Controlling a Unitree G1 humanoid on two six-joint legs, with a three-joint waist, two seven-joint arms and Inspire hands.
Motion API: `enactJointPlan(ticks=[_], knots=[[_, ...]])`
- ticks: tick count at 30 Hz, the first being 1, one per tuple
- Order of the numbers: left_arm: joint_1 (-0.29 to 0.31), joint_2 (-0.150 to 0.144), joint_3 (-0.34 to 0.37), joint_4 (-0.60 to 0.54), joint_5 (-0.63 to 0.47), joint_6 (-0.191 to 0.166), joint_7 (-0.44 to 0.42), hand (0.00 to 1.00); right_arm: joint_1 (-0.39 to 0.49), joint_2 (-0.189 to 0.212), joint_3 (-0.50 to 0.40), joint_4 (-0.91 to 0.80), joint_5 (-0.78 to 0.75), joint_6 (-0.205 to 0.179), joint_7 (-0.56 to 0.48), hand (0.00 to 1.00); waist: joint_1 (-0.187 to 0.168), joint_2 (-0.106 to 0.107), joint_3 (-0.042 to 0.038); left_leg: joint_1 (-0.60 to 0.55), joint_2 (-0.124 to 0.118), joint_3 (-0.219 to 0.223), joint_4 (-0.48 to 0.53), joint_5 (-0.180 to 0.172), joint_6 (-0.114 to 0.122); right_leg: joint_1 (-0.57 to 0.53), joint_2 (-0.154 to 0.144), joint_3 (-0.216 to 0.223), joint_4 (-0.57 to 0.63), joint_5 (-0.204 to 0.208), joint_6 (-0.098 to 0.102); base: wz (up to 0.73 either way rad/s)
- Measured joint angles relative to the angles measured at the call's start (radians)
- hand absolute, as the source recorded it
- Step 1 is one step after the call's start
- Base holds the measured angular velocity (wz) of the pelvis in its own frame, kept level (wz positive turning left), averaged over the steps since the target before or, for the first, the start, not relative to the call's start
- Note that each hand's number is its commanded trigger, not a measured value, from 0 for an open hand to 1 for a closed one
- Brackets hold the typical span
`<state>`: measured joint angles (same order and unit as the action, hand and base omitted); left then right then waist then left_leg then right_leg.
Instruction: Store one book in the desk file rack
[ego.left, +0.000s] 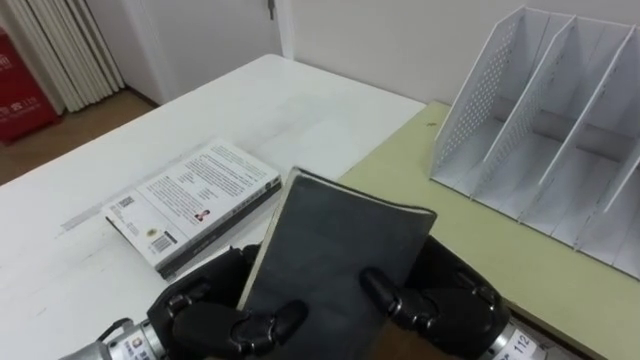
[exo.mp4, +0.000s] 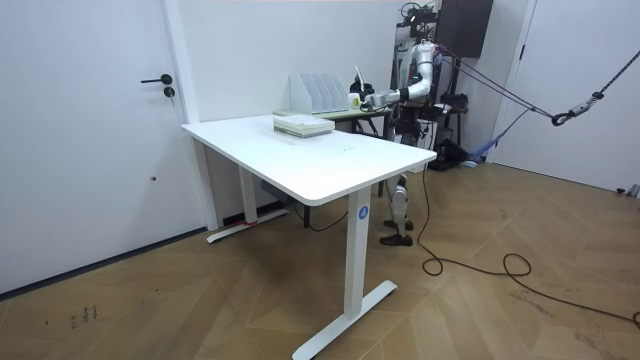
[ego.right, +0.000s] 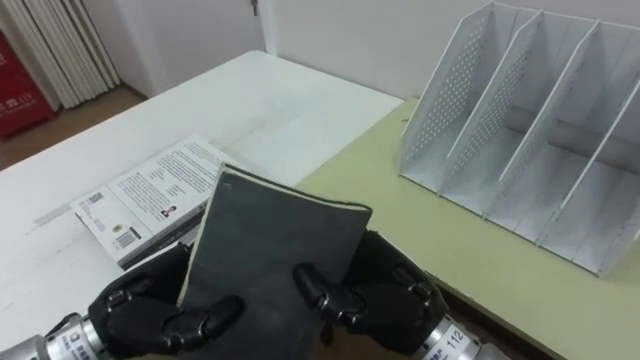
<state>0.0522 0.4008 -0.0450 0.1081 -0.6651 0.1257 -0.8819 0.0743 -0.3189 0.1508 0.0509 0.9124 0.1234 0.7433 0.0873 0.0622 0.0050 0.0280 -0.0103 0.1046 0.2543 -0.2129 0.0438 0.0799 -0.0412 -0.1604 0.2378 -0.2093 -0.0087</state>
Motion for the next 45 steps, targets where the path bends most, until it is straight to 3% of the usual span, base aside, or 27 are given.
enactJointPlan(ticks=[1,2,3,4,13,17,22,28,30,33,38,45], knots=[[0.000,0.000,0.000,0.000,0.000,0.000,0.000,1.00,0.000,0.000,0.000,0.000,0.000,0.000,0.000,1.00,0.000,0.000,0.0000,0.000,0.000,0.000,0.000,0.000,0.000,0.000,0.000,0.000,0.000,0.000,0.000,0.00],[0.000,0.001,0.000,0.000,0.000,0.000,0.000,0.57,0.000,0.000,0.001,0.000,0.001,0.000,0.000,1.00,0.000,0.000,0.0000,0.000,0.000,0.000,0.000,0.000,0.000,0.000,0.000,0.000,0.000,0.000,0.000,0.00],[0.000,0.003,0.000,0.000,0.000,0.000,-0.001,0.36,0.000,0.000,0.002,0.000,0.001,0.000,0.000,1.00,0.000,0.000,-0.0001,0.000,0.000,0.000,0.000,0.000,0.000,0.000,0.000,0.000,0.000,0.000,0.000,0.00],[0.000,0.004,0.000,0.000,0.000,0.000,-0.001,0.00,0.000,0.000,0.003,0.000,0.001,0.000,0.000,1.00,0.000,0.000,-0.0002,0.000,0.000,0.000,0.000,0.000,0.000,0.000,0.000,0.002,0.000,0.000,0.000,0.00],[-0.002,0.005,0.005,-0.001,0.025,-0.001,0.029,0.00,0.003,-0.008,0.021,0.000,0.026,0.000,-0.012,1.00,0.001,-0.001,-0.0036,0.003,0.000,0.001,0.000,0.000,0.000,0.003,0.000,0.001,-0.001,0.000,0.000,0.00],[0.002,0.004,0.003,0.010,0.131,-0.004,0.069,0.00,0.002,-0.010,0.023,0.000,0.023,-0.001,-0.048,1.00,-0.010,-0.003,-0.0038,0.004,0.000,0.000,-0.006,0.000,0.000,0.005,0.000,0.001,-0.001,0.000,0.000,0.00],[0.079,-0.012,0.004,0.016,0.206,-0.003,0.145,0.00,0.002,-0.003,-0.016,-0.008,-0.068,-0.001,-0.108,1.00,-0.053,-0.015,-0.0008,0.019,-0.001,0.001,-0.017,0.002,0.001,0.020,-0.001,-0.005,-0.005,0.000,0.000,0.02],[0.119,-0.080,-0.020,0.065,0.234,-0.005,0.269,0.00,0.002,0.017,-0.064,-0.048,-0.155,-0.004,-0.262,1.00,-0.095,-0.027,0.0025,0.027,-0.002,0.005,-0.023,0.003,0.001,0.023,0.001,0.006,-0.010,0.000,0.000,-0.04],[0.119,-0.113,-0.052,0.139,0.247,-0.024,0.318,0.00,-0.007,0.040,-0.067,-0.057,-0.222,-0.018,-0.343,1.00,-0.109,-0.030,0.0036,0.030,-0.002,0.006,-0.025,0.003,0.001,0.025,0.008,0.010,-0.012,0.000,0.000,-0.02],[0.125,-0.130,-0.110,0.221,0.247,-0.023,0.353,0.00,-0.007,0.072,-0.066,-0.077,-0.308,-0.028,-0.459,1.00,-0.117,-0.037,0.0065,0.026,0.000,0.026,-0.029,0.003,0.001,0.014,0.011,0.022,-0.015,0.001,-0.001,-0.12],[0.137,-0.186,-0.126,0.350,0.248,-0.028,0.388,0.00,-0.007,0.123,-0.072,-0.110,-0.496,-0.042,-0.622,1.00,-0.119,-0.043,0.0036,0.030,0.001,0.046,-0.033,0.003,0.001,0.005,0.010,0.036,-0.014,0.001,0.000,-0.12],[0.146,-0.227,-0.138,0.542,0.246,-0.076,0.434,0.00,-0.009,0.164,-0.096,-0.157,-0.687,-0.059,-0.846,1.00,-0.115,-0.040,0.0005,0.035,0.001,0.056,-0.050,0.003,0.001,-0.004,0.013,0.050,-0.015,0.002,0.001,-0.07]])
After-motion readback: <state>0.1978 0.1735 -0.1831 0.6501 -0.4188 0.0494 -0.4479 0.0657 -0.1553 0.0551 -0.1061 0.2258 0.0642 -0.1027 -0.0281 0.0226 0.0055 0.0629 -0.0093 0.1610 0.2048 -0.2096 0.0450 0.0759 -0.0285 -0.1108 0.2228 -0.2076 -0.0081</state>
